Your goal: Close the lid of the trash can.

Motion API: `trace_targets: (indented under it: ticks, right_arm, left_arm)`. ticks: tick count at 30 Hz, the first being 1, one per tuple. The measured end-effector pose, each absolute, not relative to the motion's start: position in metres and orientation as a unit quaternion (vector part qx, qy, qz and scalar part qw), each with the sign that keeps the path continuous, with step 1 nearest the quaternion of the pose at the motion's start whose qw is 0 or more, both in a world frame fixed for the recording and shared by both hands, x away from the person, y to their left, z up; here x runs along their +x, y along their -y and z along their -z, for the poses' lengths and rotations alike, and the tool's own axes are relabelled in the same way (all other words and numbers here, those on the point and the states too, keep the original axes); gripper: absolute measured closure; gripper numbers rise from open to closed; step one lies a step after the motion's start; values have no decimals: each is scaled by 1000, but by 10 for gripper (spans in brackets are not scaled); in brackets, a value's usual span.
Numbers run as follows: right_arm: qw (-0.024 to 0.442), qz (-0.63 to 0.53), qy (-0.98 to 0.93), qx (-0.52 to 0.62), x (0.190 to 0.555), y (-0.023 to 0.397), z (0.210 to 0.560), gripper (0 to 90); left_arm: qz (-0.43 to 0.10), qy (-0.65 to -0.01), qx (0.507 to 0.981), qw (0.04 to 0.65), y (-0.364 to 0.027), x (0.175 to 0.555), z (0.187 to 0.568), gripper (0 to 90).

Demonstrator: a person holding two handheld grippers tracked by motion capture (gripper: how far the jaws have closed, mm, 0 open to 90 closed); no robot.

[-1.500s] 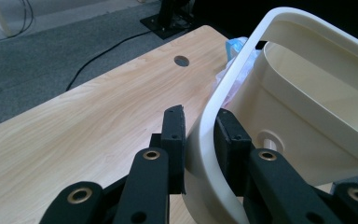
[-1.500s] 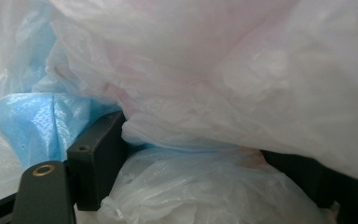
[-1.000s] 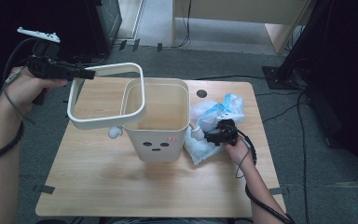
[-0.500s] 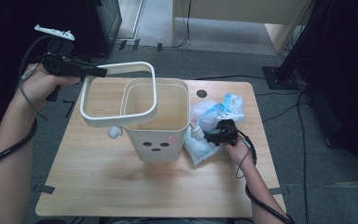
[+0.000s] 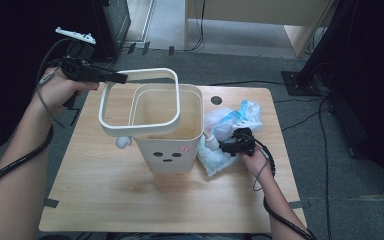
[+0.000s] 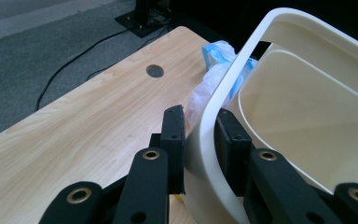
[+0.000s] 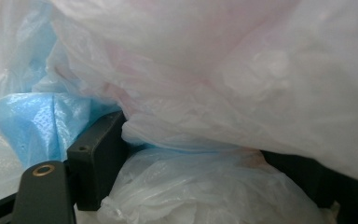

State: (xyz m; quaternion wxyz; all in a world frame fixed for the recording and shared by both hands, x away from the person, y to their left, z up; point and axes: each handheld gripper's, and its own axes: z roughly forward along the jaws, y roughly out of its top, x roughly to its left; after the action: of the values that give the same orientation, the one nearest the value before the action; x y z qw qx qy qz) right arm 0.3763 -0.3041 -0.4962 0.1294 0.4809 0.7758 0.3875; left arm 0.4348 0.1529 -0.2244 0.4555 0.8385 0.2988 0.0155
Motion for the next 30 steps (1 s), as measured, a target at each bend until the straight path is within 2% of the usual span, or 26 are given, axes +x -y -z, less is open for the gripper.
trace_targets:
  ticks: [30]
  right_arm:
    - [129, -388, -776, 480, 377, 304, 497, 225]
  left_arm:
    - [-1, -274, 844, 460, -109, 436, 226, 758]
